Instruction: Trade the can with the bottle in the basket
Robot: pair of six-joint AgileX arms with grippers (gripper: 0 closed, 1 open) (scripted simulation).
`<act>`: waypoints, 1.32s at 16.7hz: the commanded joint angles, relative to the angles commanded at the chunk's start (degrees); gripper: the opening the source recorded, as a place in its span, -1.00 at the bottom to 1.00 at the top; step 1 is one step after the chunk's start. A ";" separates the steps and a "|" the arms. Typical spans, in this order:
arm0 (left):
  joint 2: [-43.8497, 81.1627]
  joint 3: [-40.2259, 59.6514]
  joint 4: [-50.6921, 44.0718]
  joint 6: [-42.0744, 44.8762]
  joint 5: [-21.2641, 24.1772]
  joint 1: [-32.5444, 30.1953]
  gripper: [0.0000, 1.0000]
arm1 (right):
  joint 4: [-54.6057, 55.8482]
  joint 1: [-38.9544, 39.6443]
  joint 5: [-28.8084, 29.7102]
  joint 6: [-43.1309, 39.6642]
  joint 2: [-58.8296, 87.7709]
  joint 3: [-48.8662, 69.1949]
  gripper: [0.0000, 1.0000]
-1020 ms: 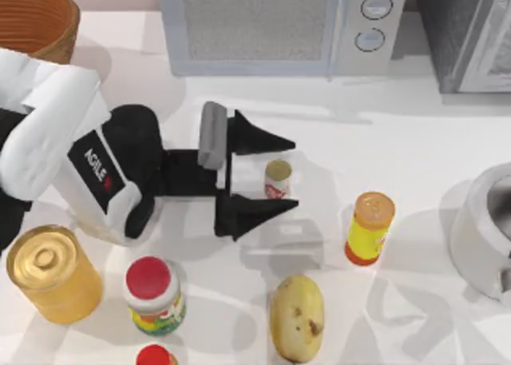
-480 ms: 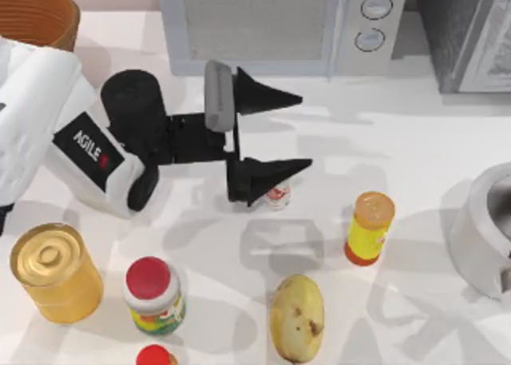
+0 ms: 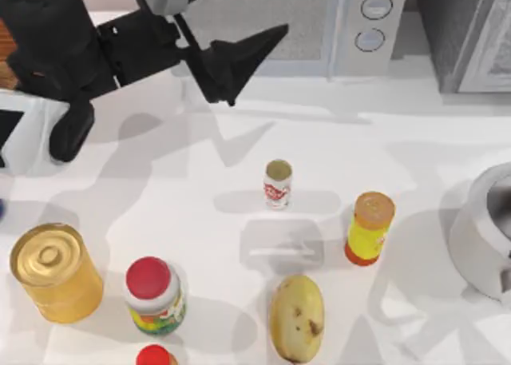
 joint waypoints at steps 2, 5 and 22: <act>-11.08 -4.92 -6.01 -0.16 -5.64 1.46 1.00 | 0.00 0.00 0.00 0.00 0.00 0.00 1.00; -28.44 -13.26 -15.65 -0.34 -14.24 4.03 1.00 | 0.00 0.00 0.00 0.00 0.00 0.00 1.00; -102.51 -53.65 -57.40 -0.59 -47.59 18.44 1.00 | 0.00 0.00 0.00 0.00 0.00 0.00 1.00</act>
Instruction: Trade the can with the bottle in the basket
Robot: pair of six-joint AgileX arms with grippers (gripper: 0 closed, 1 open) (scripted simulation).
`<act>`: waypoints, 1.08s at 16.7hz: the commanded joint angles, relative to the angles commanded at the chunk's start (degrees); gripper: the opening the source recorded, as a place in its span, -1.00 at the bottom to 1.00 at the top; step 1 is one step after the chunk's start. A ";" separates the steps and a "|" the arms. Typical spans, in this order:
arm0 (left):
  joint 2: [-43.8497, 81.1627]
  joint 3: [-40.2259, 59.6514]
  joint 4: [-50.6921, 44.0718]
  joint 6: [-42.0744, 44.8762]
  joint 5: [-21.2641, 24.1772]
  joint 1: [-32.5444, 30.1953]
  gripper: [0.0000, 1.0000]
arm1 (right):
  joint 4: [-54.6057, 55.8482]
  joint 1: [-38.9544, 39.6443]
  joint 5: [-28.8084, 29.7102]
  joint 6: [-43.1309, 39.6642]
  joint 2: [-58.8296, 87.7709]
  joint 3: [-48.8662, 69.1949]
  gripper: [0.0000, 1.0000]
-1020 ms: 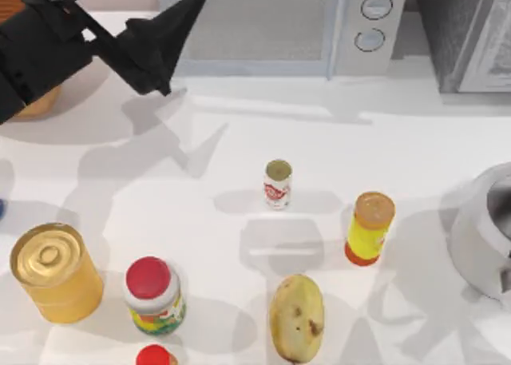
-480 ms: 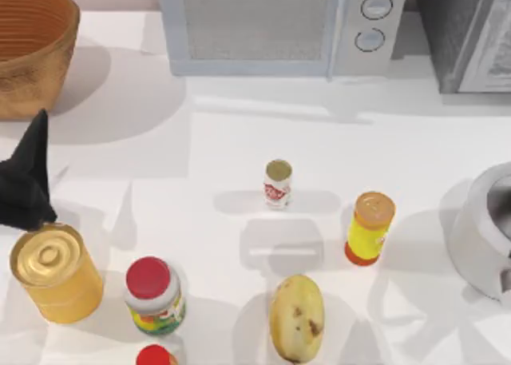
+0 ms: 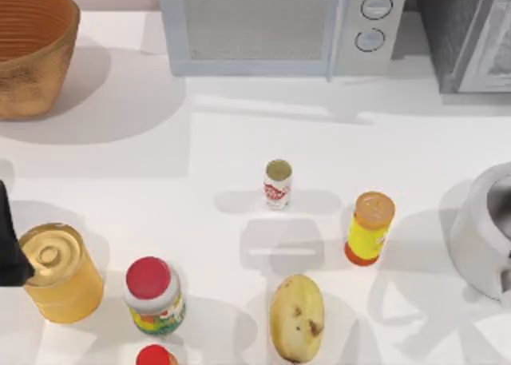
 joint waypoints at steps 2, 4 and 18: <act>-0.72 -0.43 -0.38 0.00 -0.29 0.17 1.00 | 0.00 0.00 0.00 0.00 0.00 0.00 1.00; -0.72 -0.43 -0.38 0.00 -0.29 0.17 1.00 | 0.00 0.00 0.00 0.00 0.00 0.00 1.00; 34.06 -0.47 28.71 -0.19 2.91 13.49 1.00 | 0.00 0.00 0.00 0.00 0.00 0.00 1.00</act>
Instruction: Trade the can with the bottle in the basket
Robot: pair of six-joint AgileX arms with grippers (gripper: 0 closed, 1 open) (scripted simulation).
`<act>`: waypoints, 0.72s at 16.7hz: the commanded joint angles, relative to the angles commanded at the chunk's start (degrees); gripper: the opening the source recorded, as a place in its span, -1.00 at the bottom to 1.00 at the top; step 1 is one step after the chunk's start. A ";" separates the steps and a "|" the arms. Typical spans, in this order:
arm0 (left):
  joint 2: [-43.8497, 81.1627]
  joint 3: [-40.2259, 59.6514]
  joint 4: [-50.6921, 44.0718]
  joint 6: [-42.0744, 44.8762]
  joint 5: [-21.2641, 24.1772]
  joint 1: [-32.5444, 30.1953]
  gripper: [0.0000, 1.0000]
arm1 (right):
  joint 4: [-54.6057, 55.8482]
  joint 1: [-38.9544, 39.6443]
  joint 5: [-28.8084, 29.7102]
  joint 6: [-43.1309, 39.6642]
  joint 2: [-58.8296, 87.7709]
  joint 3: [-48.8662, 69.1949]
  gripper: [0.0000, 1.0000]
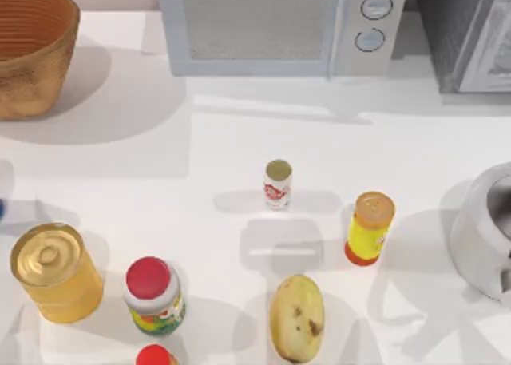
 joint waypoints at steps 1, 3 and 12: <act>5.37 0.21 4.61 0.17 1.10 1.40 1.00 | 0.00 0.00 0.00 0.00 0.00 0.00 1.00; 16.53 0.79 14.28 0.64 3.66 4.00 1.00 | 0.00 0.00 0.00 0.00 0.00 0.00 1.00; 63.62 3.83 55.21 4.25 17.25 11.70 1.00 | 0.00 0.00 0.00 0.00 0.00 0.00 1.00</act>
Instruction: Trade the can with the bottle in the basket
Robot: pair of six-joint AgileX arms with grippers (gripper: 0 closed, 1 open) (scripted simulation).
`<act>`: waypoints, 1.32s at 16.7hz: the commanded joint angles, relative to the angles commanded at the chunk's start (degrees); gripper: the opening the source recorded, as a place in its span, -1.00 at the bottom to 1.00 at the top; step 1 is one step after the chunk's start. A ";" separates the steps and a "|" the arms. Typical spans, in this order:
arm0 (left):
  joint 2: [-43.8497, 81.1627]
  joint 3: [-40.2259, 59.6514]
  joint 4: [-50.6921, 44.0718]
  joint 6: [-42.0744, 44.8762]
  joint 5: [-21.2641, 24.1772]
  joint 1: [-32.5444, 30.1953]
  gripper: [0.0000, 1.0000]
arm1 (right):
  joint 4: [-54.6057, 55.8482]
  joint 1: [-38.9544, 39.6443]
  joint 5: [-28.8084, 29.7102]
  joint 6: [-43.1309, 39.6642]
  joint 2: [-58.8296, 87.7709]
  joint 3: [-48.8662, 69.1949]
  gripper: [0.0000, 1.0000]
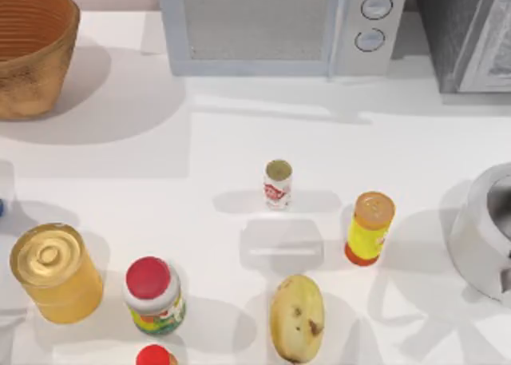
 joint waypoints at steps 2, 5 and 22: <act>7.61 0.33 6.55 0.81 2.65 0.53 1.00 | 0.00 0.00 0.00 0.00 0.00 0.00 1.00; 15.26 0.49 13.21 1.68 5.63 0.45 1.00 | 0.00 0.00 0.00 0.00 0.00 0.00 1.00; 21.40 11.86 8.30 0.67 1.13 -5.48 1.00 | 0.00 0.00 0.00 0.00 0.00 0.00 1.00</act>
